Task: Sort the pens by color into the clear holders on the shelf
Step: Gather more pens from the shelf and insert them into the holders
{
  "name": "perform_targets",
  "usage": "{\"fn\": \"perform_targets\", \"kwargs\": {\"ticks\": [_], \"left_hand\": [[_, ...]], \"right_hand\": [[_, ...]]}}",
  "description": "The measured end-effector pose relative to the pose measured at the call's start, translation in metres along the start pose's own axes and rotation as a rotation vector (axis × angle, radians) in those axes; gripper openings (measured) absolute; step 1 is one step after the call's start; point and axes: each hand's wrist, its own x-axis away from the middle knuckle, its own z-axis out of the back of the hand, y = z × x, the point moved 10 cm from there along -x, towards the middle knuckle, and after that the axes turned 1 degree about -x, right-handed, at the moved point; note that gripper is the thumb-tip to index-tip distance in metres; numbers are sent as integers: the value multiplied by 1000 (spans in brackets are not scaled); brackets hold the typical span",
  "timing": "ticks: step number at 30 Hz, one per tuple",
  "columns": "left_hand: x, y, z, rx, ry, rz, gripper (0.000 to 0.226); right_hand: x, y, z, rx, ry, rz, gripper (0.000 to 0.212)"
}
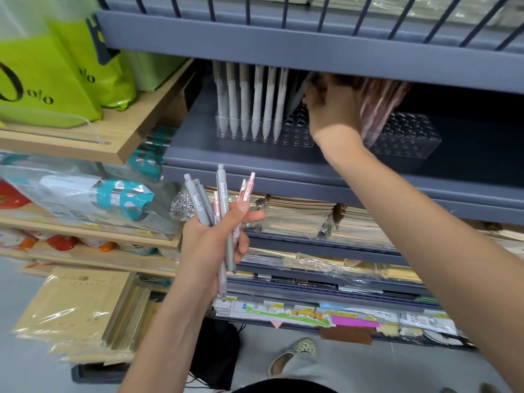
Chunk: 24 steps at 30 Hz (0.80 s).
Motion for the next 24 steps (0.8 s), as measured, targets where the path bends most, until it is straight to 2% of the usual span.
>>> {"fn": "perform_targets", "kwargs": {"ticks": [4, 8, 17, 20, 24], "left_hand": [[-1, 1, -1, -8, -9, -1, 22], [-1, 2, -4, -26, -17, -9, 12], [3, 4, 2, 6, 39, -5, 7], [5, 4, 6, 14, 77, 10, 16], [7, 8, 1, 34, 50, -12, 7]], "right_hand": [[-9, -9, -12, 179, -61, 16, 33], [-15, -6, -22, 208, -132, -47, 34], [-17, 2, -17, 100, -88, -93, 27], [-15, 5, -16, 63, -86, -90, 25], [-9, 9, -8, 15, -71, -147, 26]]}}
